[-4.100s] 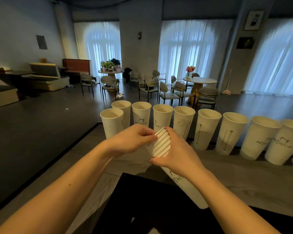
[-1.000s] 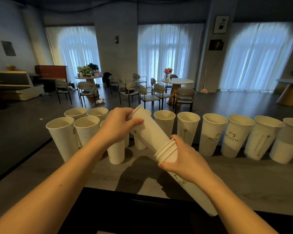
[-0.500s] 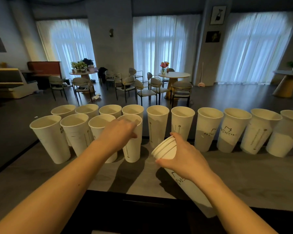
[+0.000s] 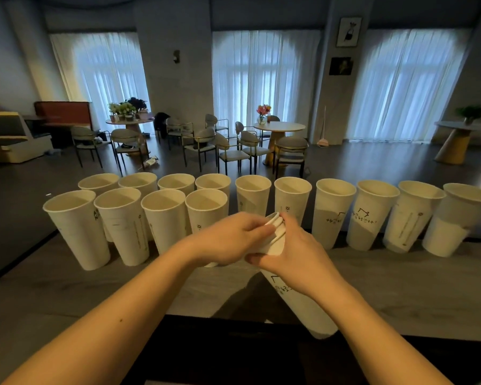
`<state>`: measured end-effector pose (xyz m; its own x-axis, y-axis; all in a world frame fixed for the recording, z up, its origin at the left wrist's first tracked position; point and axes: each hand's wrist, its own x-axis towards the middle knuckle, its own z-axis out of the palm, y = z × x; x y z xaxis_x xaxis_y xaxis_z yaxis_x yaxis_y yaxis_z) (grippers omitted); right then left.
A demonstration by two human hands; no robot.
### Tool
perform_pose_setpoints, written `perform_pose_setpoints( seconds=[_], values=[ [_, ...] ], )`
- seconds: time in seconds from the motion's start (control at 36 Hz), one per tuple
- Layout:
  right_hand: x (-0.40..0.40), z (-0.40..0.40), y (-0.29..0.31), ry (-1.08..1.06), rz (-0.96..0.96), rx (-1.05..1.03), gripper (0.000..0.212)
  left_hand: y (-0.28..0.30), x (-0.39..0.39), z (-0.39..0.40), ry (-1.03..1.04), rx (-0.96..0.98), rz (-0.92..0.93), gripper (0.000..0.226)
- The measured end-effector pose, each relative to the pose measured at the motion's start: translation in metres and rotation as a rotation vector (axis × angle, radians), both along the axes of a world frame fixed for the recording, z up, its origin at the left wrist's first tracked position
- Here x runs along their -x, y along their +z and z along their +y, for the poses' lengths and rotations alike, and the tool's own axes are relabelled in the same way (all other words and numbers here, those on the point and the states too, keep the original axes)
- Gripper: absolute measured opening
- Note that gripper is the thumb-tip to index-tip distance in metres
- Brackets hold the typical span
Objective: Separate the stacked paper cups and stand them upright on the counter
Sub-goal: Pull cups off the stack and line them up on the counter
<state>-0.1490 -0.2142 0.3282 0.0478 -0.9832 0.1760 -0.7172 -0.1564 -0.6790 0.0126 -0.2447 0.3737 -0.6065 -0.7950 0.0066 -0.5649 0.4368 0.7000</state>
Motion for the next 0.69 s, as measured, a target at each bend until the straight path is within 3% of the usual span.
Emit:
perform_pose_setpoints(
  seconds=[0.25, 0.33, 0.5, 0.58, 0.69],
  values=[
    [0.016, 0.005, -0.003, -0.009, 0.089, 0.023, 0.101, -0.001, 0.016, 0.006, 0.033, -0.072, 0.177, 0.021],
    [0.027, 0.007, -0.003, -0.013, 0.11, 0.026, 0.099, 0.0, 0.02, 0.002, 0.101, 0.037, 0.179, 0.009],
    [0.054, 0.007, -0.006, -0.114, 0.246, -0.019, 0.093, 0.014, 0.018, -0.011, 0.255, 0.277, 0.247, 0.013],
    [0.062, 0.007, -0.006, -0.18, 0.321, -0.114, 0.096, 0.021, 0.016, -0.016, 0.276, 0.416, 0.156, 0.012],
    [0.066, 0.006, -0.01, -0.227, 0.361, -0.176, 0.099, 0.011, 0.022, -0.029, 0.278, 0.551, -0.115, 0.015]
  ],
)
